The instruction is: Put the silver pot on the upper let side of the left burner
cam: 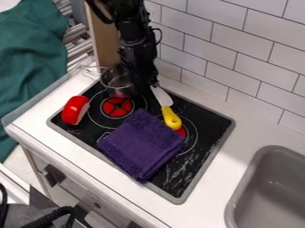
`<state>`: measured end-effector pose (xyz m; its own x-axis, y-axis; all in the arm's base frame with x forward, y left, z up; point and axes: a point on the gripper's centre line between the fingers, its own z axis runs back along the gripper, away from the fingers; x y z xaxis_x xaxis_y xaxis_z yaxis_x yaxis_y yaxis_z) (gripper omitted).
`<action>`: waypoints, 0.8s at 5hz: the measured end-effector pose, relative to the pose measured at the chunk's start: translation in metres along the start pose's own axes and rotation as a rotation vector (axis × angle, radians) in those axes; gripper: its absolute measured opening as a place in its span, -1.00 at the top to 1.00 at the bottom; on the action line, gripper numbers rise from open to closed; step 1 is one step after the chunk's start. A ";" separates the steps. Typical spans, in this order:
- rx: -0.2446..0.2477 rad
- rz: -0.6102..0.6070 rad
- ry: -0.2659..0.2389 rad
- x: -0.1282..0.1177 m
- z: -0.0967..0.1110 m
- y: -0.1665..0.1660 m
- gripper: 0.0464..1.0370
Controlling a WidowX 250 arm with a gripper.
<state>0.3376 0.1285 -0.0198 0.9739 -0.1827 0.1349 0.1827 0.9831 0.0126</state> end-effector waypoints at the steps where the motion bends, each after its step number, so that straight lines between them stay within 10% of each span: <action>1: -0.008 -0.008 0.011 -0.005 -0.003 -0.003 0.97; 2: -0.018 -0.008 0.028 -0.014 -0.005 -0.008 0.92; 4: -0.056 0.084 0.078 -0.030 -0.004 -0.011 0.04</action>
<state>0.3069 0.1230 -0.0277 0.9933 -0.1018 0.0554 0.1046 0.9932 -0.0511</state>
